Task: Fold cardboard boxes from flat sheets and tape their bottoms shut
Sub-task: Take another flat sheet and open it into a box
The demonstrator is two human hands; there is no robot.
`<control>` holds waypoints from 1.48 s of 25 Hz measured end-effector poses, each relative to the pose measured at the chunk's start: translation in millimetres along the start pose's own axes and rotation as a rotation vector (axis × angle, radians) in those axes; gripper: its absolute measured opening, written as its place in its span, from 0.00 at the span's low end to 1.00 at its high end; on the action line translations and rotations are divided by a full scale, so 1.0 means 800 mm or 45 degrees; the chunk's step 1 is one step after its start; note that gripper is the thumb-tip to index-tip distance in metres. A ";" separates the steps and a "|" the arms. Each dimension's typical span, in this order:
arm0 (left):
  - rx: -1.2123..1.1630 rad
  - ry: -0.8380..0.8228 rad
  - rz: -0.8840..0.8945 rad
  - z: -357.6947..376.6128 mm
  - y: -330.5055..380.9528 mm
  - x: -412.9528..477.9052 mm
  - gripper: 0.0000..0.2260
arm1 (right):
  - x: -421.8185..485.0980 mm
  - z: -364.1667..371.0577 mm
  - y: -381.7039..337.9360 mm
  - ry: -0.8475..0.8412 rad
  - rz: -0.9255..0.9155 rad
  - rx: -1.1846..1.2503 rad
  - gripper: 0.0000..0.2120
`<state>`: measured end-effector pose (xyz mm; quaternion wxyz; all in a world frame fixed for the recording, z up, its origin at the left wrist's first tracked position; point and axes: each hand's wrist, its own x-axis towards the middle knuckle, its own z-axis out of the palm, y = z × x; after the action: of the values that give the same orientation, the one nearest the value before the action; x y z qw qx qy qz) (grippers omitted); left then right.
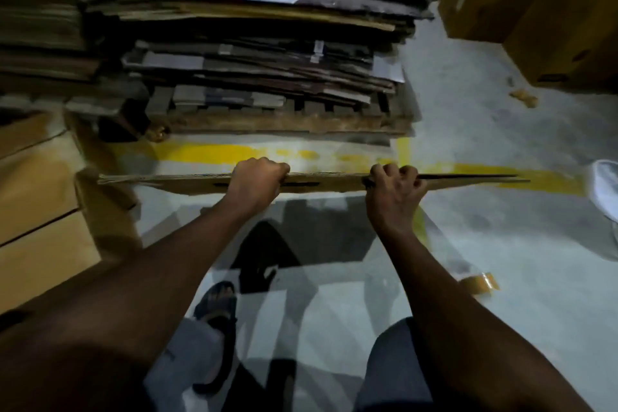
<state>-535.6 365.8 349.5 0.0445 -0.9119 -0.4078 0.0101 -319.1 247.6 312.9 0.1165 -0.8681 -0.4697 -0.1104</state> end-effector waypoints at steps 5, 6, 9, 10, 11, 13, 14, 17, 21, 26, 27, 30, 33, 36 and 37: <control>-0.125 -0.130 -0.017 0.047 -0.007 -0.029 0.09 | -0.025 0.038 -0.047 -0.156 -0.350 -0.083 0.07; -0.186 -0.145 -0.024 0.051 -0.008 -0.028 0.09 | -0.022 0.039 -0.050 -0.175 -0.394 -0.079 0.06; -0.321 -0.123 0.029 0.058 -0.001 -0.017 0.13 | -0.013 0.050 -0.037 -0.229 -0.394 -0.090 0.07; -0.321 -0.087 0.045 0.062 0.003 -0.012 0.15 | -0.010 0.054 -0.030 -0.229 -0.368 -0.098 0.08; -0.294 -0.053 0.036 0.066 0.007 -0.007 0.18 | -0.005 0.059 -0.024 -0.209 -0.331 -0.102 0.08; -0.221 0.025 -0.004 0.069 0.015 0.003 0.18 | 0.006 0.065 -0.019 -0.166 -0.243 -0.102 0.06; -0.207 0.056 -0.019 0.070 0.017 0.006 0.18 | 0.009 0.068 -0.016 -0.165 -0.214 -0.099 0.05; -0.228 0.062 -0.029 0.078 0.021 0.020 0.17 | 0.011 0.079 -0.002 -0.181 -0.129 -0.145 0.06; -0.261 -0.056 0.018 0.094 0.030 0.024 0.12 | 0.012 0.096 0.014 -0.237 -0.037 -0.223 0.07; -0.293 -0.057 0.117 0.106 0.050 0.033 0.08 | 0.012 0.103 0.028 -0.257 -0.031 -0.246 0.07; -0.289 -0.025 0.132 0.107 0.054 0.035 0.09 | 0.013 0.103 0.031 -0.252 -0.031 -0.231 0.08; -0.302 0.069 0.140 0.112 0.065 0.038 0.09 | 0.015 0.101 0.040 -0.215 -0.064 -0.185 0.08; -0.575 0.102 0.101 0.113 0.074 0.039 0.04 | 0.015 0.102 0.047 -0.170 -0.102 -0.143 0.07; -0.733 0.026 -0.004 0.112 0.082 0.043 0.08 | 0.011 0.100 0.046 -0.121 -0.132 -0.002 0.13; -0.746 0.004 -0.026 0.113 0.083 0.045 0.07 | 0.009 0.098 0.044 -0.104 -0.163 0.042 0.15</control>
<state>-466.8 354.9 254.3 -0.2198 -0.8819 -0.4024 -0.1100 -278.8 258.5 237.2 0.1044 -0.8381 -0.5302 -0.0743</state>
